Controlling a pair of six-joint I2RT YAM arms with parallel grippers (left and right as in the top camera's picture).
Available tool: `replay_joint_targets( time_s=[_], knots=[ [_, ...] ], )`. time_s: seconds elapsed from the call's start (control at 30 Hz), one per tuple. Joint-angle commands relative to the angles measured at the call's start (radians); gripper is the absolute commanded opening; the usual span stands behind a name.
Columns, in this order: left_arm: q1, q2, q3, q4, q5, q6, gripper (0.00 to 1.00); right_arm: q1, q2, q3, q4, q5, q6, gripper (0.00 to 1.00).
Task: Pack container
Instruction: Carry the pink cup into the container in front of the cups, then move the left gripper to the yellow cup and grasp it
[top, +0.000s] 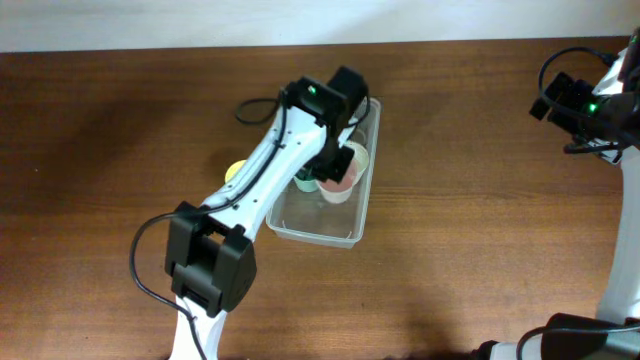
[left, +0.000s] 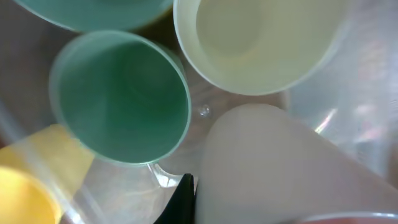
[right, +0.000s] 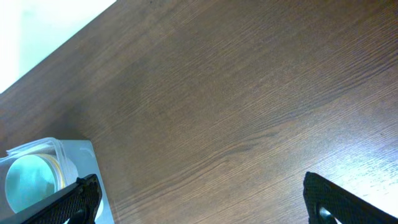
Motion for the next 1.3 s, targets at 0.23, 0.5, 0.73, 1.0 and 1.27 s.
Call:
replay_joint_targets(
  time_s=[0.23, 0.5, 0.73, 1.0, 1.27],
  knots=[
    [-0.006, 0.000, -0.092, 0.147, 0.030, 0.015, 0.21, -0.003, 0.002, 0.001, 0.000, 0.008, -0.002, 0.99],
    [0.020, -0.032, -0.015, -0.012, 0.032, -0.005, 0.35, -0.003, 0.002, 0.001, 0.000, 0.008, -0.002, 0.99],
    [0.174, -0.186, 0.177, -0.232, -0.048, -0.004, 0.67, -0.003, 0.002, 0.001, 0.000, 0.008, -0.002, 0.99],
    [0.433, -0.216, 0.061, -0.206, -0.045, -0.060, 0.71, -0.003, 0.002, 0.001, 0.000, 0.008, -0.002, 0.99],
    [0.470, -0.206, -0.369, 0.146, 0.072, -0.068, 0.65, -0.003, 0.002, 0.001, 0.000, 0.008, -0.002, 0.99]
  ],
)
